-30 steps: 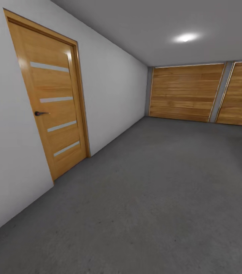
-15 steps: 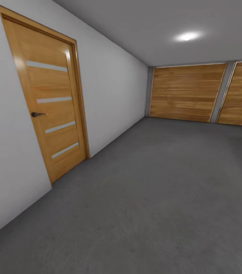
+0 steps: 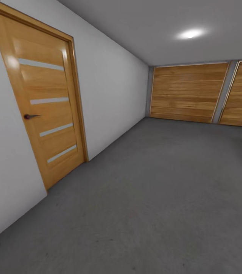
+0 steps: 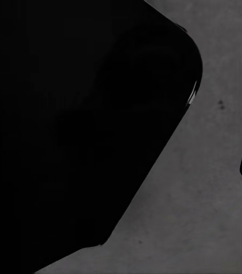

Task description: Move the two storage containers from the living room to the garage. In the garage, place one container on the floor and stack the other container on top of it (either order is fine).

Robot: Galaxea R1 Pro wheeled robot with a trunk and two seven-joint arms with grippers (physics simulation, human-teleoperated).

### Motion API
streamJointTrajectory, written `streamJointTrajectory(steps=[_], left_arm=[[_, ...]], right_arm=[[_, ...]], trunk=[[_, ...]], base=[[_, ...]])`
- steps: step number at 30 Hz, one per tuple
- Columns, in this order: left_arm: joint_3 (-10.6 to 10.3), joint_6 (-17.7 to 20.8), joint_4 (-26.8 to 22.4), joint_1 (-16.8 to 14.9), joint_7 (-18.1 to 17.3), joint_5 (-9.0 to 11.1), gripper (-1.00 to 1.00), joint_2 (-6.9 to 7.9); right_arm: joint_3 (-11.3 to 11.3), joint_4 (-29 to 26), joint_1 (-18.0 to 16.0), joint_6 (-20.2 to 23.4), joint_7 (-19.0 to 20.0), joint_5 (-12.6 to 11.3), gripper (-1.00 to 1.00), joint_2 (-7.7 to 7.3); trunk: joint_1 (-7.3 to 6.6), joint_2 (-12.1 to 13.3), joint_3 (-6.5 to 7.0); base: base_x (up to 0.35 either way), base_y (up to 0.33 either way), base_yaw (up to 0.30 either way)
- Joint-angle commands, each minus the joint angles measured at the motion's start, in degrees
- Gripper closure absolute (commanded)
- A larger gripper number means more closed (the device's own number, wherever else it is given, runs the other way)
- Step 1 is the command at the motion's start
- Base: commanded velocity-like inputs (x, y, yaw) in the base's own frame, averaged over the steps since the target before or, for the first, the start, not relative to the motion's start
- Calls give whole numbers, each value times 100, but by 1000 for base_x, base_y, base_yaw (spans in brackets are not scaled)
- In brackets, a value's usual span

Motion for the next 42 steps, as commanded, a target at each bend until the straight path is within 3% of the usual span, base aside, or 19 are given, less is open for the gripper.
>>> streamJointTrajectory(steps=[1, 8, 16, 35, 42], left_arm=[[3, -1, -3, -2, 2, 12, -100, 0], [3, 19, -1, -5, 2, 45, -100, 3], [3, 25, -4, -6, -1, 331, -100, 25], [3, 25, -3, -4, -7, 343, -100, 35], [3, 25, -1, -5, -7, 339, -100, 41]], right_arm=[[11, 1, -1, -20, 6, -6, -100, -2], [12, 1, -1, -13, 6, -12, -100, -6], [12, 1, -1, -12, 6, -13, -100, 2], [12, 1, -1, -34, 6, -6, -100, -19], [12, 19, -1, -281, -37, -18, -100, -24]], trunk=[[3, -2, -4], [3, -2, -4], [3, -2, -4], [3, -2, -4], [3, -2, -4]], base=[[322, 0, 0], [322, 0, 0], [322, 0, 0], [322, 0, 0], [322, 0, 0]])
